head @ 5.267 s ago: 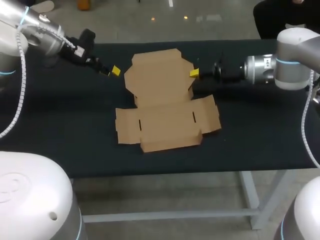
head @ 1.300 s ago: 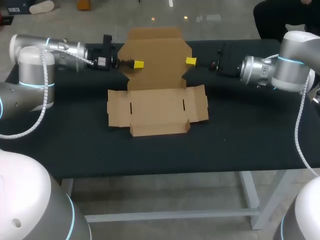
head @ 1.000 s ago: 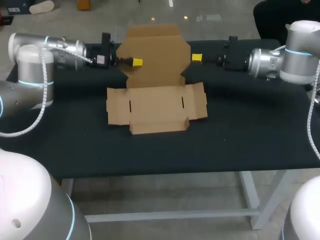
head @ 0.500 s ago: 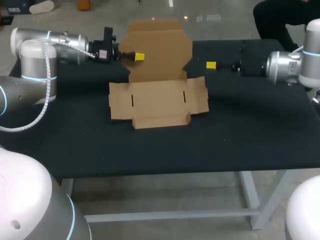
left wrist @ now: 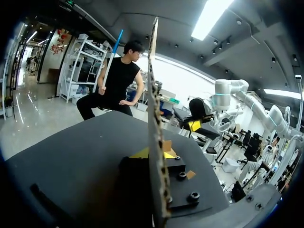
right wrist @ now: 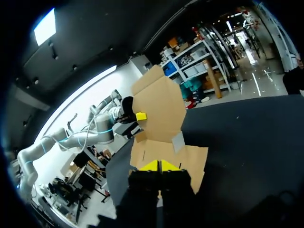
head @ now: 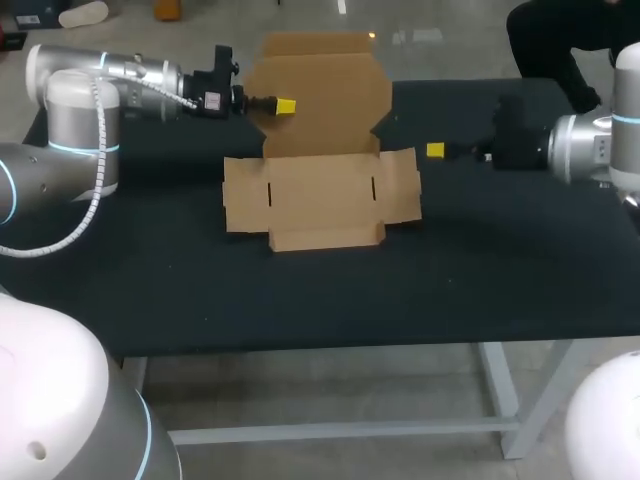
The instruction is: Assemble the packaging by folding the flat box into shape, placing the metal phone stand inside, and closing the box properly
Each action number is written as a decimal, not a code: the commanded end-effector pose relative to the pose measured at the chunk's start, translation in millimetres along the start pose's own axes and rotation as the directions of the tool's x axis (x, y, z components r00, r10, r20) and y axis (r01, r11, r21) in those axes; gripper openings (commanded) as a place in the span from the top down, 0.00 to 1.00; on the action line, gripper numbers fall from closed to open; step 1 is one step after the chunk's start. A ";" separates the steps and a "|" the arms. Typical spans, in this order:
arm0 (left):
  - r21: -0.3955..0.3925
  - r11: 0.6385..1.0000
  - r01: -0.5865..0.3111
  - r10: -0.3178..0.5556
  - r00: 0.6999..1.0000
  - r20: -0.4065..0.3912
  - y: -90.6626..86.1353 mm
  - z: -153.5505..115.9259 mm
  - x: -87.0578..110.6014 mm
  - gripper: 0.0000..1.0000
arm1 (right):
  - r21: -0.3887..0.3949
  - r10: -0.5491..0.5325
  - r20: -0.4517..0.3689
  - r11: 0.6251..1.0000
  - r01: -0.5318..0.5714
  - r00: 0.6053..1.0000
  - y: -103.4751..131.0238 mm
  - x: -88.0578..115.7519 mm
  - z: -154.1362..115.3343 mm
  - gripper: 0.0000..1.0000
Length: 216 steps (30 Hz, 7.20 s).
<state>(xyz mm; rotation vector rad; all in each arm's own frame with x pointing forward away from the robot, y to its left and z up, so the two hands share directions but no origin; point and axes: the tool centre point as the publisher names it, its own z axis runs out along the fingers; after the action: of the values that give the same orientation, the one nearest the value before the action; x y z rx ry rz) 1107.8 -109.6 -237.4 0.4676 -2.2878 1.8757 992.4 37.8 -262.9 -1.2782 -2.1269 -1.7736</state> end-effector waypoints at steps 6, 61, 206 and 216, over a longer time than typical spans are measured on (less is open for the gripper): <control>0.000 1.000 0.000 0.000 1.000 0.001 -0.4 -0.8 1.2 1.00 | -0.004 -0.002 0.250 1.000 0.003 0.968 -2.2 7.7 -1.7 1.00; 0.099 0.985 -0.141 0.136 0.989 0.052 -15.0 -9.5 36.8 1.00 | 0.044 -0.346 0.118 0.938 0.343 0.931 -96.1 77.9 35.9 1.00; 0.023 0.972 -0.235 0.234 0.972 0.027 -20.8 0.6 119.3 1.00 | -0.043 -0.438 0.321 0.879 0.475 0.840 -180.1 64.5 127.5 1.00; 0.031 0.965 -0.261 0.261 0.965 0.015 -16.0 -1.6 119.9 1.00 | -0.049 -0.435 0.318 0.879 0.473 0.842 -171.7 60.8 140.4 1.00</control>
<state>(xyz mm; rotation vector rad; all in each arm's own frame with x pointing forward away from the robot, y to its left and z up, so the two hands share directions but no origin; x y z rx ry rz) 1000.9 -130.9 -180.8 0.1965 -2.4399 2.0231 900.6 185.3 -404.4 -1.0650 -2.6720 -2.0248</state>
